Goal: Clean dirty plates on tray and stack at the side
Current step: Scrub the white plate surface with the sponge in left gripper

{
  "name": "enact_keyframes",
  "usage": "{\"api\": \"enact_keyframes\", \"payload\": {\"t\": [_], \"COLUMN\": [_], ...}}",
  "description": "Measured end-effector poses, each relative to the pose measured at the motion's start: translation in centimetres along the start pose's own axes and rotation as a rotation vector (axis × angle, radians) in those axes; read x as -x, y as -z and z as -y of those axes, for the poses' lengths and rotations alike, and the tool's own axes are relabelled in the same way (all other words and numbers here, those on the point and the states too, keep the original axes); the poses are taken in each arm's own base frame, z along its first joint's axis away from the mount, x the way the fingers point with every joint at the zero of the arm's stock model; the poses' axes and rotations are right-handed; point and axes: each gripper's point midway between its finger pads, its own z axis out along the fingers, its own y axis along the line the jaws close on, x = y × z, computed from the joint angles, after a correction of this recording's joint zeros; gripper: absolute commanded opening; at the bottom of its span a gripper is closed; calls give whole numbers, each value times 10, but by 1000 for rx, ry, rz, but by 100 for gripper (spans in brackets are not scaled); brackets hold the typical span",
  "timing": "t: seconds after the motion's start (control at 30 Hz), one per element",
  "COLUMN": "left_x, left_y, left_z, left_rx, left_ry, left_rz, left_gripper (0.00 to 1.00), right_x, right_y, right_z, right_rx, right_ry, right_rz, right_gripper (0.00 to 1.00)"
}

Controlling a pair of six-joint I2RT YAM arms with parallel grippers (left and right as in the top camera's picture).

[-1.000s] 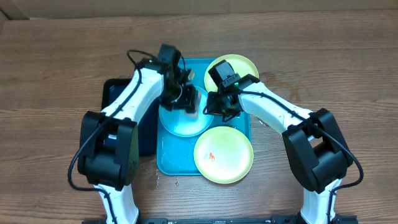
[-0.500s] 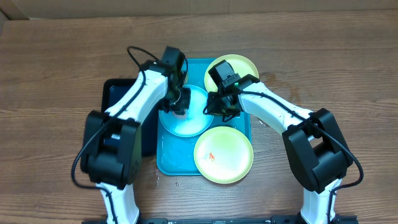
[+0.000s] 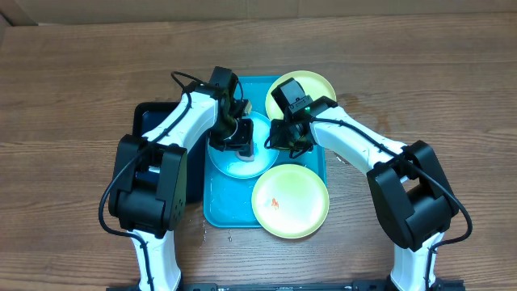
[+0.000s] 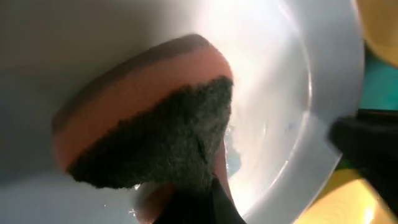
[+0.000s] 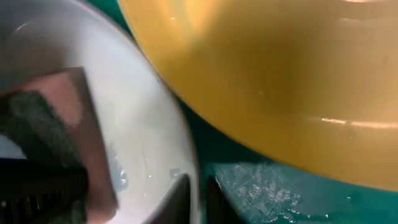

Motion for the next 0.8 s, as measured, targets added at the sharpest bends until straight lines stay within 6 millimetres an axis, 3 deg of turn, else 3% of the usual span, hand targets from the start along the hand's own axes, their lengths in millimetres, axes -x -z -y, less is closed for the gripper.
{"api": "enact_keyframes", "payload": {"t": [0.07,0.17,0.3,0.4,0.5,0.67,0.8], "left_x": [1,4,5,4,5,4,1], "left_y": [4,26,66,79,77,62,37], "left_z": [4,13,21,18,9,-2,-9], "left_rx": [-16,-21,12,50,96,128,139], "left_ry": [-4,-25,-52,-54,-47,-41,-49], "left_rz": [9,63,148,172,171,164,155], "left_gripper": [4,4,4,4,4,4,4], "right_x": [-2,-5,-6,-6,-8,-9,-10], "right_y": [0,-1,-1,-1,-4,-6,-6], "right_z": [-2,-4,-5,-5,-3,-2,-2], "right_rx": [4,5,4,6,4,5,6], "right_ry": [-6,8,9,7,5,4,5], "right_rz": [-5,-12,-15,-14,-16,-17,-18], "right_gripper": [36,36,23,17,4,4,4]}}
